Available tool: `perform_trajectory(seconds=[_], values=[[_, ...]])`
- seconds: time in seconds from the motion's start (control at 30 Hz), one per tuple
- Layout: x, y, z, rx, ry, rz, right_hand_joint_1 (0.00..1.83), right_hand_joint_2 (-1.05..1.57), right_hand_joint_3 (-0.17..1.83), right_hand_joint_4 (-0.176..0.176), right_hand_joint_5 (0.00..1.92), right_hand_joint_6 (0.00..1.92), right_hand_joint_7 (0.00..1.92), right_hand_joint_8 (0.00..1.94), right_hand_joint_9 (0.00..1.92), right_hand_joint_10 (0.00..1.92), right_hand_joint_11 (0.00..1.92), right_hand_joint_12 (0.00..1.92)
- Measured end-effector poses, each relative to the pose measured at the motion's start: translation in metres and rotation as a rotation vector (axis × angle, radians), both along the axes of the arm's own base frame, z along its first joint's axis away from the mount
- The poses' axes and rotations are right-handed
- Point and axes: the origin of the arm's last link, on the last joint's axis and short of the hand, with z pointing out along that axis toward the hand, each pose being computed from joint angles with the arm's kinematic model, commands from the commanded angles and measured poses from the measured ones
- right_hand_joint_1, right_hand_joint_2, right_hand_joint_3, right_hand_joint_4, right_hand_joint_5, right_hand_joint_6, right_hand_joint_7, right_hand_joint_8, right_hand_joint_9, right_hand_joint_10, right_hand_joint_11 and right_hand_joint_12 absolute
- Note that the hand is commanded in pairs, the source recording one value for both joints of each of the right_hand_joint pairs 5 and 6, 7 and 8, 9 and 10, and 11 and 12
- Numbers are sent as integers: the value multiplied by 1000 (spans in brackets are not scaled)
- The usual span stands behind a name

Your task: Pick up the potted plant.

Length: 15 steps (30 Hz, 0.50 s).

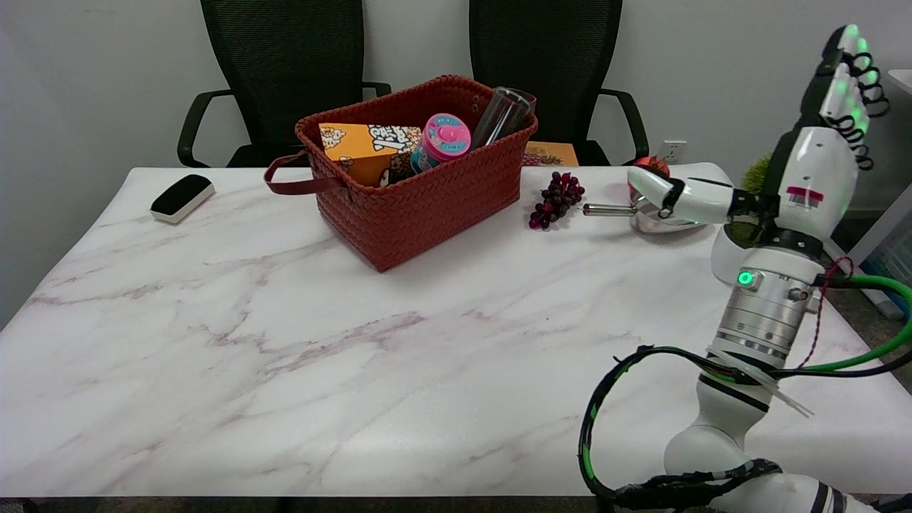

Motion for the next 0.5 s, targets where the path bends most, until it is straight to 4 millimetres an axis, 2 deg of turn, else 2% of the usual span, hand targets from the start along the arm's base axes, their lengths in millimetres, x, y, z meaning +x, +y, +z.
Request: perform_trajectory(seconds=[0.5], values=[[-26, 13, 35, -93, -157, -3, 1002, -32, 413, 0, 0, 0, 0, 0, 0, 0, 0, 0]])
